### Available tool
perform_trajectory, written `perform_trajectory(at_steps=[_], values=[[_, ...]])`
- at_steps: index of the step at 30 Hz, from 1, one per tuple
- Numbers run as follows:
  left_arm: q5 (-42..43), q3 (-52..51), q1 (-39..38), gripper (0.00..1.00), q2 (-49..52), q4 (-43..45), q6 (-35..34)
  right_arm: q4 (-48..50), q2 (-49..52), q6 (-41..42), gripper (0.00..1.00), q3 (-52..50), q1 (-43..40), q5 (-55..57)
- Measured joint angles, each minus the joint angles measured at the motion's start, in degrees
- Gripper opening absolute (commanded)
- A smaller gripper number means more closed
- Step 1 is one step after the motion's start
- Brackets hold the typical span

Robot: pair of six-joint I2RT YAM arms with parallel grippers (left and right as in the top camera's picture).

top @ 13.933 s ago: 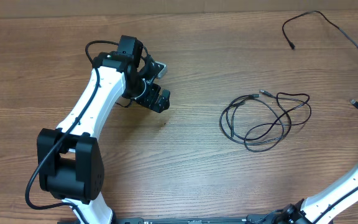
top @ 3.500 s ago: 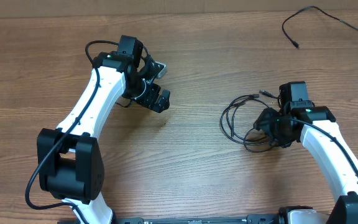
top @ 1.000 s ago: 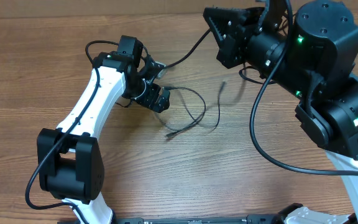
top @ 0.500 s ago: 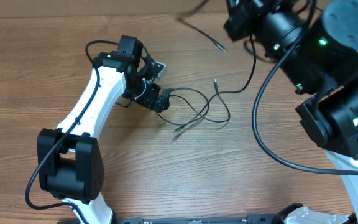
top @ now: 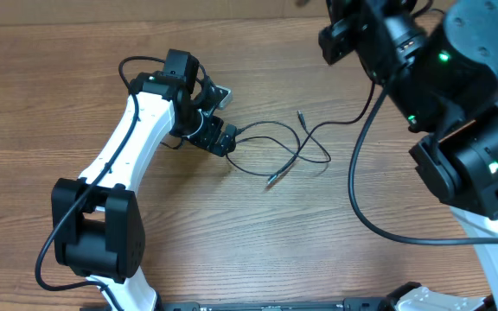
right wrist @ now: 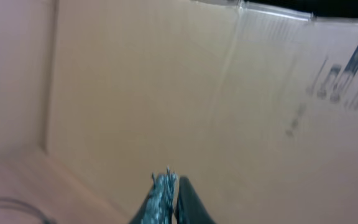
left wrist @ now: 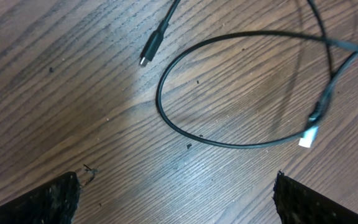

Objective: Untangle cables
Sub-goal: 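Pull the right gripper to the right, stretching the cable across the table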

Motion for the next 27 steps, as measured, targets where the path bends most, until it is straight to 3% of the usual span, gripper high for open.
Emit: perform_trajectory(at_steps=[8, 14, 27], values=[[-0.02, 0.0, 0.0, 0.99, 0.0, 0.0, -0.02, 0.11, 4.28, -14.93, 0.04, -0.02, -0.07, 18.27], [-0.02, 0.0, 0.0, 1.0, 0.0, 0.0, 0.0, 6.14, 4.61, -18.45, 0.04, -0.02, -2.47, 25.49], [-0.02, 0.0, 0.0, 1.0, 0.0, 0.02, -0.02, 20.52, 4.61, -25.33, 0.04, -0.02, -21.29, 32.3]])
